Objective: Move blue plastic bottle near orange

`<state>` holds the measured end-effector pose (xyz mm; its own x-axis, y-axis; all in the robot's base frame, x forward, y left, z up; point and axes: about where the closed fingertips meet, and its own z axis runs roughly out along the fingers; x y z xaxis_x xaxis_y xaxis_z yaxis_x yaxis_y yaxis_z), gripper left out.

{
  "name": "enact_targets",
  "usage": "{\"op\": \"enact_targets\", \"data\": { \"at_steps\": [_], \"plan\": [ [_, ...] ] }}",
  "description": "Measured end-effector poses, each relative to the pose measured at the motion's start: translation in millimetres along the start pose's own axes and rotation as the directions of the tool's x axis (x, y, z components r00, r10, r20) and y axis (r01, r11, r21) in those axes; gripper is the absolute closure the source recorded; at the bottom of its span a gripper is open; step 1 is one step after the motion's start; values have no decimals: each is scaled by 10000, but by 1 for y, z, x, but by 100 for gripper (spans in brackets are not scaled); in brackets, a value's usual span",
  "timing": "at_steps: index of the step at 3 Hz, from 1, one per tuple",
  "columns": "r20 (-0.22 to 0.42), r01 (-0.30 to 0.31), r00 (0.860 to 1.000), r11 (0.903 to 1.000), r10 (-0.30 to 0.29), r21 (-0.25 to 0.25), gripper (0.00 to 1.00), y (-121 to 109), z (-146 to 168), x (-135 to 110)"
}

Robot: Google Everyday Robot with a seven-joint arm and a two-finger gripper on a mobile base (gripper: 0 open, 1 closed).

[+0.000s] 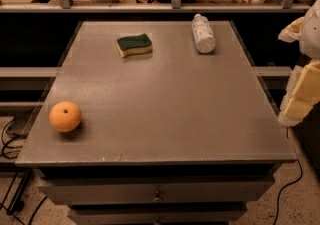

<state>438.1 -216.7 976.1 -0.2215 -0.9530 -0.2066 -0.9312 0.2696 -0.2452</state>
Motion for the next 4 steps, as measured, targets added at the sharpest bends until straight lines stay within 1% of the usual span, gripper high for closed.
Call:
{"op": "enact_targets", "data": {
  "at_steps": [1, 2, 3, 4],
  "plan": [
    [0, 0, 10000, 10000, 0, 0, 0, 0, 0, 0],
    [339, -189, 9993, 9998, 187, 46, 0, -3, 1, -1],
    [1253, -609, 9903, 9981, 600, 30, 0, -8, 10, -8],
    [2273, -974, 9692, 9952, 943, 23, 0, -16, 22, -24]
  ]
}}
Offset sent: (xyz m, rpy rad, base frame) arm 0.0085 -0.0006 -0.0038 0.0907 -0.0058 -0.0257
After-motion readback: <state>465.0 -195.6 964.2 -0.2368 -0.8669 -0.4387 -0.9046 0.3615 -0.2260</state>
